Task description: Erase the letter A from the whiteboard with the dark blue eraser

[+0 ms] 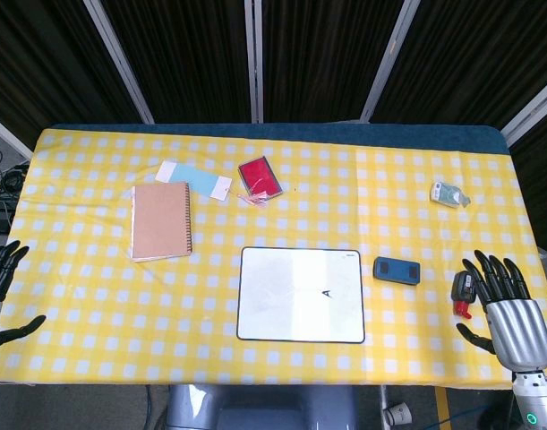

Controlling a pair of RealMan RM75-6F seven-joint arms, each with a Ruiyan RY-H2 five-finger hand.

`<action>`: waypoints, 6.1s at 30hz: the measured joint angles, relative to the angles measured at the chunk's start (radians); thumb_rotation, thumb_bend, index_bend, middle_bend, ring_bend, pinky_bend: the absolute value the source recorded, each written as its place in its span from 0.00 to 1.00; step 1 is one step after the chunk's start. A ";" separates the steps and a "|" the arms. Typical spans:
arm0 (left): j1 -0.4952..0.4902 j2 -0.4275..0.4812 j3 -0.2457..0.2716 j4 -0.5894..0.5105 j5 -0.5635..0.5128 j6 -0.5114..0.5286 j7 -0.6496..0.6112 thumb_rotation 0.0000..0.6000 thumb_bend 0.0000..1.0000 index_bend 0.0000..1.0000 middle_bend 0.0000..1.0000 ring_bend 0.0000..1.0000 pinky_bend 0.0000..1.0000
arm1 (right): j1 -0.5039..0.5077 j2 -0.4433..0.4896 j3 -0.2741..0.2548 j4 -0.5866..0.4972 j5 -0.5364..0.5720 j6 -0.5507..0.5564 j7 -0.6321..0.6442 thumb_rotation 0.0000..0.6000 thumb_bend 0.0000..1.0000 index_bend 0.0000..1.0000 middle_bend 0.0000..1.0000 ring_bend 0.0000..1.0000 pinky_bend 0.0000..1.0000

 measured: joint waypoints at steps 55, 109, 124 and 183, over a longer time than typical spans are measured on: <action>-0.077 -0.089 -0.028 0.010 -0.170 -0.131 0.196 1.00 0.00 0.00 0.00 0.00 0.00 | 0.445 -0.399 0.087 0.480 0.397 -0.645 -0.110 1.00 0.05 0.37 0.41 0.25 0.41; -0.097 -0.079 -0.020 0.023 -0.188 -0.161 0.164 1.00 0.00 0.00 0.00 0.00 0.00 | 0.630 -0.416 -0.026 0.182 0.389 -0.695 -0.504 1.00 0.77 0.61 0.64 0.49 0.58; -0.099 -0.080 -0.020 0.026 -0.193 -0.163 0.163 1.00 0.00 0.00 0.00 0.00 0.00 | 0.633 -0.398 -0.074 0.142 0.341 -0.705 -0.504 1.00 0.78 0.62 0.65 0.50 0.58; -0.108 -0.073 -0.013 0.025 -0.188 -0.175 0.144 1.00 0.00 0.00 0.00 0.00 0.00 | 0.607 -0.262 -0.013 0.254 0.388 -0.628 -0.333 1.00 0.72 0.55 0.57 0.49 0.58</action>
